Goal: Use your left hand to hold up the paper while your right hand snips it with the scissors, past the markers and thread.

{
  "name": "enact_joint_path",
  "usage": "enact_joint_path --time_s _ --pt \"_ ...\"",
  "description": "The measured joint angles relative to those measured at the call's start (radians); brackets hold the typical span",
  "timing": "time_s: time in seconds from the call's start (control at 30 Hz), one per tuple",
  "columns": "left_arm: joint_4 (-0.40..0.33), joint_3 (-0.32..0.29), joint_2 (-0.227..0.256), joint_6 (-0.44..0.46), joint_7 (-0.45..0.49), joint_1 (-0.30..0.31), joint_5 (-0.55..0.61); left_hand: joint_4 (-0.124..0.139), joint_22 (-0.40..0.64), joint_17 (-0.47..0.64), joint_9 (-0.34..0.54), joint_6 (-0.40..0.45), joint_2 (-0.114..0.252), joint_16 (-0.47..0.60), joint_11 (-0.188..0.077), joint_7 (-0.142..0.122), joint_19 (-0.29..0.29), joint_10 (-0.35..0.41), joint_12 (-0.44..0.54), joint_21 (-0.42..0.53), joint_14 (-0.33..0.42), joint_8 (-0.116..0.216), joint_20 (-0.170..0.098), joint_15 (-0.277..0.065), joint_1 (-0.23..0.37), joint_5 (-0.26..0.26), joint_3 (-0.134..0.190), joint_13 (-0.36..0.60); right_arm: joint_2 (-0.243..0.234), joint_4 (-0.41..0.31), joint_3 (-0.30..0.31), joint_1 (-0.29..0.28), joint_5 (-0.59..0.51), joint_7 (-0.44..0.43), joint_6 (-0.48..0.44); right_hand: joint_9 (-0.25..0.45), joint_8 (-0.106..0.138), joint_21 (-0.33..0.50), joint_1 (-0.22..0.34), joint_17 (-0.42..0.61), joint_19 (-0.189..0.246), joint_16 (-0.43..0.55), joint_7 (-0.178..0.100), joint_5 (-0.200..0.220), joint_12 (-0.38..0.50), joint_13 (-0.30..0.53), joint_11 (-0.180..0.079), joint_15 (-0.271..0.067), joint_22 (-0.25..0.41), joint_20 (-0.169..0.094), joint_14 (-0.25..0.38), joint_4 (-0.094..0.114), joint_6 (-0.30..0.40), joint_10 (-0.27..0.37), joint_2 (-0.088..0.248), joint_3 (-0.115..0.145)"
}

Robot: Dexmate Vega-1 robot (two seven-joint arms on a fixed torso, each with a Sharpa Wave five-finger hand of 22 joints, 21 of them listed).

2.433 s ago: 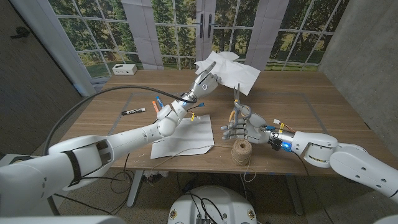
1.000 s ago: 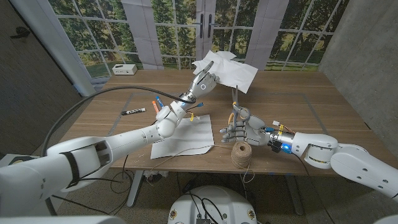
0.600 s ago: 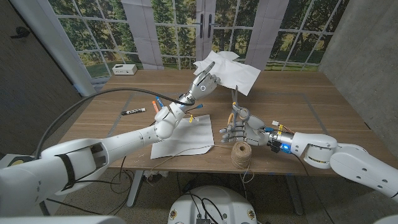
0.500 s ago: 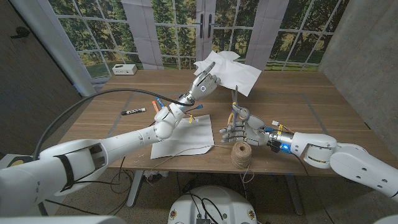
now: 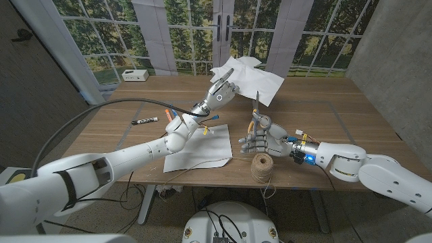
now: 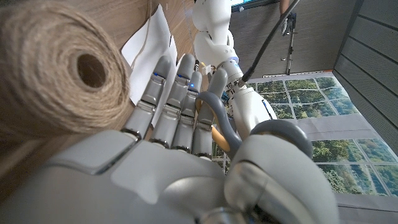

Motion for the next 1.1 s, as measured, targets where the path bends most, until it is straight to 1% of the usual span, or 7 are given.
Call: enact_joint_path --time_s 0.43,0.5,0.73,0.83,0.93,1.03,1.1 --pt "-0.007 -0.017 0.004 -0.01 0.013 0.013 0.007 0.0 0.0 0.0 0.0 0.0 0.0 0.0 0.0 0.0 0.0 0.0 0.0 0.0 0.0 0.0 0.0 0.0 0.0 -0.002 0.0 -0.003 0.001 -0.003 0.003 0.002 0.001 -0.009 0.001 0.001 0.0 -0.005 0.0 0.0 0.002 0.0 0.0 0.0 -0.001 0.0 0.0 0.0 0.0 0.002 0.0 -0.001 0.0 0.0 0.0 0.001" --pt "-0.008 -0.019 0.004 -0.011 0.015 0.014 0.009 0.0 0.0 0.0 0.0 0.0 0.0 0.0 0.0 0.0 0.0 0.0 0.0 0.0 0.0 0.0 0.0 0.0 0.0 -0.004 0.0 -0.004 0.002 -0.003 0.003 0.005 0.001 -0.009 0.0 0.001 0.0 -0.005 0.0 0.0 0.004 0.0 0.004 0.0 -0.001 0.004 0.0 0.0 0.0 0.004 0.0 -0.001 -0.004 0.0 0.0 0.001" --pt "-0.009 -0.023 0.004 -0.013 0.017 0.017 0.012 0.0 0.0 0.0 0.0 0.0 0.0 0.0 0.0 0.0 0.0 0.0 0.001 0.0 0.0 0.0 0.0 0.0 0.0 0.0 0.0 -0.006 0.005 -0.002 -0.001 0.008 -0.001 -0.01 -0.001 -0.001 -0.004 -0.008 0.0 0.0 0.004 0.0 0.004 0.0 0.003 0.005 0.0 0.0 0.0 0.004 0.0 -0.001 -0.004 0.0 0.0 0.001" --pt "-0.01 -0.024 0.004 -0.015 0.017 0.018 0.013 0.0 0.0 0.0 0.0 0.0 0.0 0.0 0.0 0.0 0.0 0.0 0.001 0.0 0.0 0.0 0.0 0.0 0.0 0.0 0.0 -0.006 0.006 -0.002 -0.001 0.008 -0.002 -0.01 -0.001 -0.007 -0.004 -0.008 0.0 0.0 0.009 0.0 0.004 0.0 0.003 0.005 0.0 0.0 0.0 -0.002 0.0 -0.001 -0.004 0.0 0.0 0.001" --pt "-0.011 -0.025 0.004 -0.016 0.018 0.019 0.014 0.0 0.0 0.0 0.0 0.0 0.0 0.0 0.0 0.0 0.0 0.0 0.001 0.0 0.0 0.0 0.0 0.0 0.0 0.0 0.0 -0.005 0.008 -0.002 -0.001 0.008 -0.002 -0.013 -0.001 -0.011 -0.008 -0.012 0.0 0.0 0.009 0.0 0.004 0.0 0.003 0.003 0.0 -0.003 0.0 -0.002 0.003 -0.005 -0.004 0.0 0.0 0.005" --pt "-0.011 -0.026 0.005 -0.018 0.018 0.02 0.015 0.0 0.0 0.0 0.0 0.0 0.0 0.0 0.0 0.0 0.0 0.0 0.001 0.0 0.0 0.0 0.0 0.0 0.0 0.0 0.0 -0.005 0.009 -0.002 -0.001 0.007 -0.002 -0.014 -0.001 -0.02 -0.008 -0.012 0.011 0.002 0.013 0.0 0.006 0.0 0.005 0.002 0.0 -0.009 0.0 -0.006 0.009 -0.012 -0.002 0.0 0.011 0.012" --pt "-0.011 -0.026 0.005 -0.019 0.018 0.02 0.015 0.0 0.0 0.0 0.0 0.0 0.0 0.0 0.0 0.0 0.0 0.0 0.001 0.0 0.0 0.0 0.0 0.0 0.0 0.0 0.0 -0.005 0.01 -0.002 -0.001 0.006 -0.003 -0.015 0.0 -0.028 -0.008 -0.016 0.025 0.002 0.016 0.002 0.011 0.0 0.012 0.002 0.0 -0.015 0.0 -0.009 0.015 -0.02 0.004 0.0 0.025 0.02"
